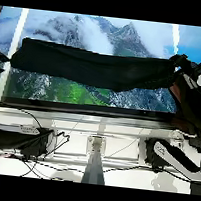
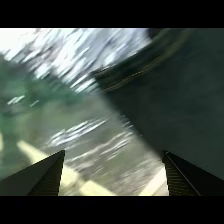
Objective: Fold the clothes and pants, and hang the long-sleeved shirts on hangers.
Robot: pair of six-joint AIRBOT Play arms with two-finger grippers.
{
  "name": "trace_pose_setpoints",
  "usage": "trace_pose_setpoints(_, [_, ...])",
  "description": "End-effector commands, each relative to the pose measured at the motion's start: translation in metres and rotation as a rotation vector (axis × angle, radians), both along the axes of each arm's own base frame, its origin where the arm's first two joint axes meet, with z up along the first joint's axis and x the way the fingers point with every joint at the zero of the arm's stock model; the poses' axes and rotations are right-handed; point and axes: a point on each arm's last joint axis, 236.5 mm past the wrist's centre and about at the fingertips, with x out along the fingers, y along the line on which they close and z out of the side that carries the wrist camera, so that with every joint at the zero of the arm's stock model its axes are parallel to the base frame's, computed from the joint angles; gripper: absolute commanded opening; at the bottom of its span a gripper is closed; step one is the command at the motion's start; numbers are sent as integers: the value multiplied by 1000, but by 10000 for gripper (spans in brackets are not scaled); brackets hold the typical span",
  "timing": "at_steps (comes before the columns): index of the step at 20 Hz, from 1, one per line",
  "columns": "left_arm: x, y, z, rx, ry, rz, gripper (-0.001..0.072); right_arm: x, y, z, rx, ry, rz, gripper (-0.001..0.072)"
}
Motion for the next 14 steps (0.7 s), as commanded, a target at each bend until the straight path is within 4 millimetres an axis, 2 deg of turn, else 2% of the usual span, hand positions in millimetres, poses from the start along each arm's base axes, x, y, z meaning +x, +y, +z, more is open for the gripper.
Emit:
trace_pose_setpoints(1, [-29, -3, -12, -1, 88, -25, 685, 6, -4, 16, -151, -12, 88, 720])
trace_pose_setpoints(3, [-34, -7, -15, -7, 98, -30, 685, 7, -2, 21, -154, -9, 105, 713])
trace_pose_setpoints(4, [-33, -8, -14, -11, 96, -31, 685, 5, 4, 21, -120, 15, 115, 687])
trace_pose_setpoints(6, [-32, -11, -14, -18, 94, -33, 685, -1, 15, 22, -66, 68, 143, 555])
trace_pose_setpoints(10, [-27, -15, -12, -36, 74, -30, 684, -12, 40, 31, 76, 157, 174, 557])
trace_pose_setpoints(14, [-25, -18, -12, -36, 74, -38, 685, -33, 56, 0, 147, 366, 245, 558])
